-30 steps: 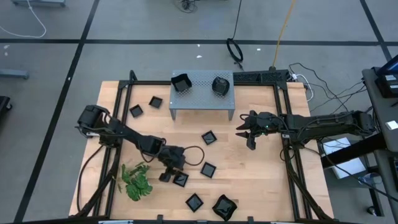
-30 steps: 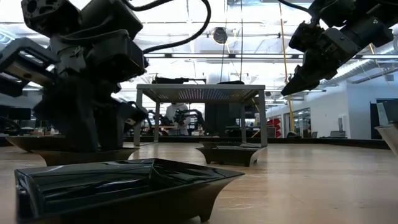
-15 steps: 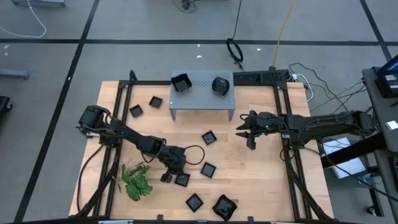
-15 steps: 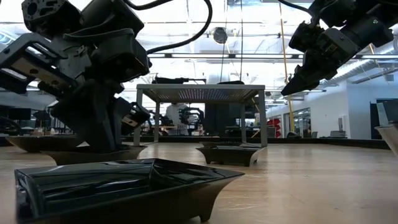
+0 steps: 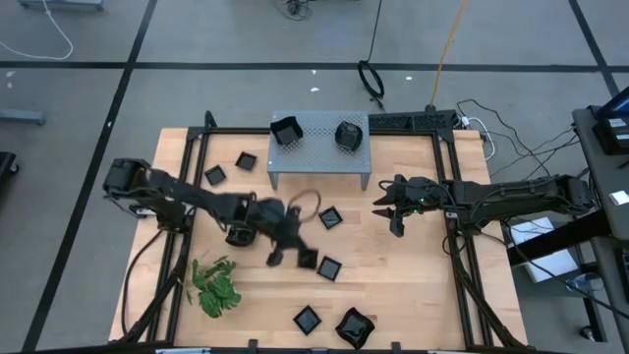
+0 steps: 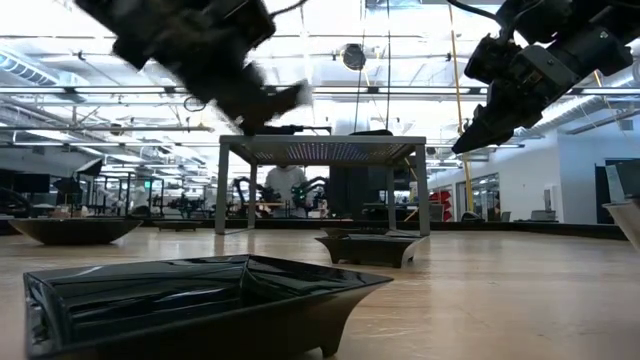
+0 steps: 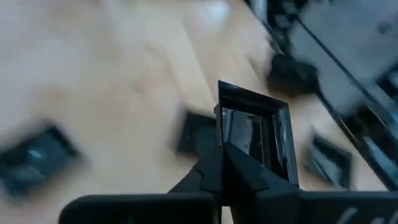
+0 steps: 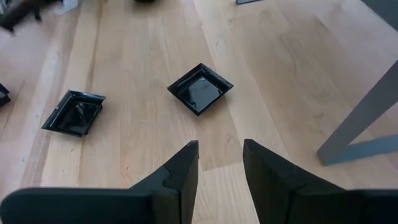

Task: Pick & Place Mini shaped plates
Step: Put the black square plate on the shelf

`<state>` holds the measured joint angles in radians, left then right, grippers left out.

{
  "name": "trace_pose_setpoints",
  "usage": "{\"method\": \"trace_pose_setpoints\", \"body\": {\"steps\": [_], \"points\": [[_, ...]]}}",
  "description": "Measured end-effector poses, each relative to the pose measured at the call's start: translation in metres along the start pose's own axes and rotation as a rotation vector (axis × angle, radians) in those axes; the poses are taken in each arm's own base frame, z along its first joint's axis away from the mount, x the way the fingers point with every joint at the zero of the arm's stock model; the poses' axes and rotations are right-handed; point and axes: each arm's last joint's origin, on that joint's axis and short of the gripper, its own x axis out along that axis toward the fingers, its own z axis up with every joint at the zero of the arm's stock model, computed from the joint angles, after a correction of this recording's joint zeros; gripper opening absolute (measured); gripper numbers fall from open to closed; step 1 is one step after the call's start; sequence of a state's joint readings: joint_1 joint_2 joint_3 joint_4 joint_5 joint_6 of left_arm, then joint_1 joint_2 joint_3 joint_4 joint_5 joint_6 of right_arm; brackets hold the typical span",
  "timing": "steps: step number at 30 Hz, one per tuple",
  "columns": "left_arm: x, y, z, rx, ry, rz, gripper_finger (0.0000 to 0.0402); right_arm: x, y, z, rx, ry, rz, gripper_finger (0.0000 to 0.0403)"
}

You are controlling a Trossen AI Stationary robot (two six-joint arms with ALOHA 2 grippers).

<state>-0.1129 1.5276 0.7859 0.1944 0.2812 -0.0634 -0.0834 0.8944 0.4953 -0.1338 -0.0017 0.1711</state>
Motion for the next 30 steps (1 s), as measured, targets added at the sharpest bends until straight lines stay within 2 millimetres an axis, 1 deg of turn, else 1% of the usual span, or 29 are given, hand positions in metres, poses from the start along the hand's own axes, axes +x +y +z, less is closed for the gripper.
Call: {"method": "trace_pose_setpoints", "body": {"steps": [2,4,6,9,11,13,17,20,22,25,27,30], "points": [[-0.013,0.012,0.014,0.018,-0.026,0.070,0.0013,0.000,0.000,0.000,-0.001,-0.002,0.001,0.0116],[-0.023,0.027,0.028,0.051,-0.033,0.130,0.0012,0.000,0.000,0.000,0.000,0.000,0.000,0.0116],[-0.033,0.042,0.036,0.059,0.021,0.180,0.0006,0.000,0.000,0.000,0.000,-0.002,0.000,0.0116],[-0.048,0.064,0.056,0.077,0.041,0.281,0.0006,0.000,0.000,0.000,0.000,0.001,0.000,0.0116],[-0.060,0.075,0.067,0.100,0.064,0.342,0.0011,0.000,0.000,0.000,0.000,-0.001,0.000,0.0116],[-0.072,0.085,0.082,0.142,0.049,0.399,0.0013,0.000,0.000,0.000,0.000,0.000,0.000,0.0116],[-0.099,0.104,0.106,0.178,0.007,0.479,0.0005,0.000,0.000,0.000,0.000,-0.001,0.000,0.0116],[-0.113,0.122,0.116,0.179,-0.020,0.533,0.0011,0.000,0.000,0.000,0.000,-0.001,0.000,0.0116],[-0.119,0.135,0.116,0.148,-0.010,0.547,0.0015,0.000,0.000,0.000,0.000,-0.001,0.001,0.0116],[-0.118,0.154,0.117,0.119,-0.005,0.528,0.0009,0.000,0.000,0.000,0.000,-0.002,0.001,0.0116],[-0.115,0.165,0.114,0.082,0.032,0.517,0.0005,0.000,0.000,0.000,0.000,-0.002,0.000,0.0116],[-0.110,0.180,0.114,0.059,0.073,0.518,0.0012,0.000,0.000,0.000,0.000,-0.002,0.000,0.0116]]}}
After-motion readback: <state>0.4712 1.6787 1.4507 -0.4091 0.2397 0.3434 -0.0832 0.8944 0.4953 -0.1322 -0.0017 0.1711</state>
